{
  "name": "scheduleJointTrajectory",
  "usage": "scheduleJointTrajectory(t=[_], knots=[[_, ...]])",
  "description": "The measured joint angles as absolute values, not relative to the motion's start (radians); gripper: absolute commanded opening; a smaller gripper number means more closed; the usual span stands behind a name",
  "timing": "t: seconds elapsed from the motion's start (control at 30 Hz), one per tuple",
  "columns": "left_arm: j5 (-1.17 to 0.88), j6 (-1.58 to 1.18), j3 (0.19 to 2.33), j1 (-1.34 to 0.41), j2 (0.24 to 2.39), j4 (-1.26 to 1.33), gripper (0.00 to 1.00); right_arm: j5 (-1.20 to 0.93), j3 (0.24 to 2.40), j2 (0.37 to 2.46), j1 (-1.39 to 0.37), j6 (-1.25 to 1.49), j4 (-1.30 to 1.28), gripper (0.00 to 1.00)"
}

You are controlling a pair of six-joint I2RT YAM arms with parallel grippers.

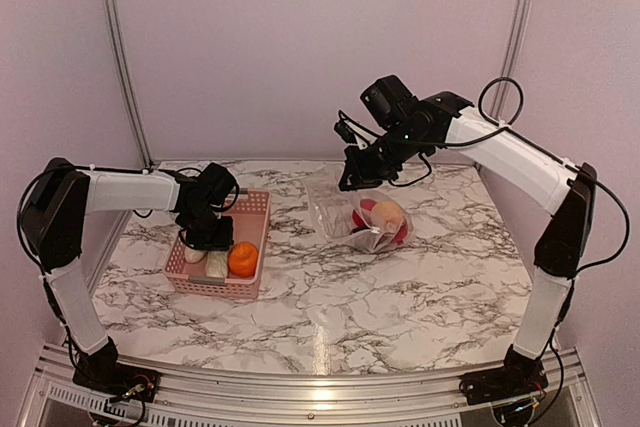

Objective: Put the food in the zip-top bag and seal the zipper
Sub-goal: Pick up the fake vegetable from the bin, then place the fake vegetable in the zipper food storage bag.

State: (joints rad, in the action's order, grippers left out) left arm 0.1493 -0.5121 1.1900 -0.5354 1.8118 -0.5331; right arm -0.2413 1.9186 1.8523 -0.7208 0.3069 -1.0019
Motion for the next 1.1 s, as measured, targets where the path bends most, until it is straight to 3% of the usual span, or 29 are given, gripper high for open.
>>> scheduleJointTrajectory(t=[0.6,1.1], knots=[[0.128,-0.479,1.345,-0.536,1.652,-0.564,0.15,-0.245,1.903,1.832,-0.721,0.311,-0.982,0.00],[-0.043,-0.527,1.346,-0.586,1.404,-0.084,0.12,-0.294,1.903,1.832,-0.721,0.348,-0.950,0.00]])
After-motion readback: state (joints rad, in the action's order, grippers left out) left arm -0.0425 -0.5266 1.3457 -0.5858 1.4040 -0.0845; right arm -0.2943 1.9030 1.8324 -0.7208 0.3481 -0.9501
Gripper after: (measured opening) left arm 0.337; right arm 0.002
